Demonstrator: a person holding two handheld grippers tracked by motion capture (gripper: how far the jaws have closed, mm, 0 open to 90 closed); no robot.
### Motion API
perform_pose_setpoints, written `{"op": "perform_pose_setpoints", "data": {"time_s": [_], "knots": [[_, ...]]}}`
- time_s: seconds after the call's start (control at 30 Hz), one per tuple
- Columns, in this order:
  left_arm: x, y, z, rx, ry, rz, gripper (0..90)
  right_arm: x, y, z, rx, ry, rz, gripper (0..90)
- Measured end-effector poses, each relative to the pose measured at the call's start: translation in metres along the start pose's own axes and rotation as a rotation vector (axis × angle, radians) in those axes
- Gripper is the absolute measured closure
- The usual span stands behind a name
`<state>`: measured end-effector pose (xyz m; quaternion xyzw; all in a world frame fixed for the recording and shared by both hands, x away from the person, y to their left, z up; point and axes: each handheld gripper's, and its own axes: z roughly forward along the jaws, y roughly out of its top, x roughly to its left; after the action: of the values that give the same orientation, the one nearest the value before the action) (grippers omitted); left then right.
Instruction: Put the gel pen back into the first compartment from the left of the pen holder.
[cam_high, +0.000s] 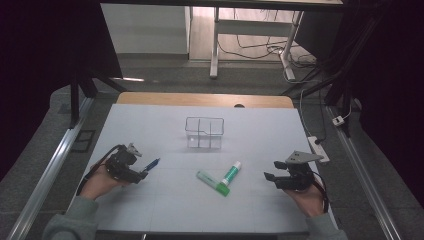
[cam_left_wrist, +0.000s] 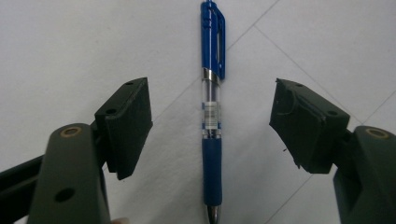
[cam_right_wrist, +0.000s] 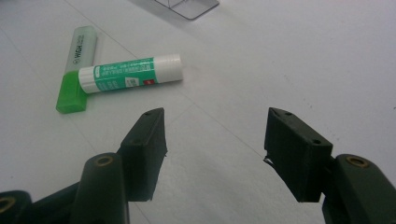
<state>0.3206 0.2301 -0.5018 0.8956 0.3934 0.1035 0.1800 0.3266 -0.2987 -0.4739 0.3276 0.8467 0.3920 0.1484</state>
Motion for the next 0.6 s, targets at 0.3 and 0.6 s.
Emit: {"op": "perform_pose_setpoints", "data": {"time_s": [0.3, 0.6], "knots": [[0.001, -0.001, 0.007, 0.062, -0.005, 0.011, 36.0, 0.001, 0.000, 0.002, 0.009, -0.001, -0.002, 38.2], [0.001, -0.002, 0.012, 0.109, -0.013, 0.025, 46.4, 0.001, 0.000, 0.003, 0.015, -0.003, -0.002, 38.0]]}}
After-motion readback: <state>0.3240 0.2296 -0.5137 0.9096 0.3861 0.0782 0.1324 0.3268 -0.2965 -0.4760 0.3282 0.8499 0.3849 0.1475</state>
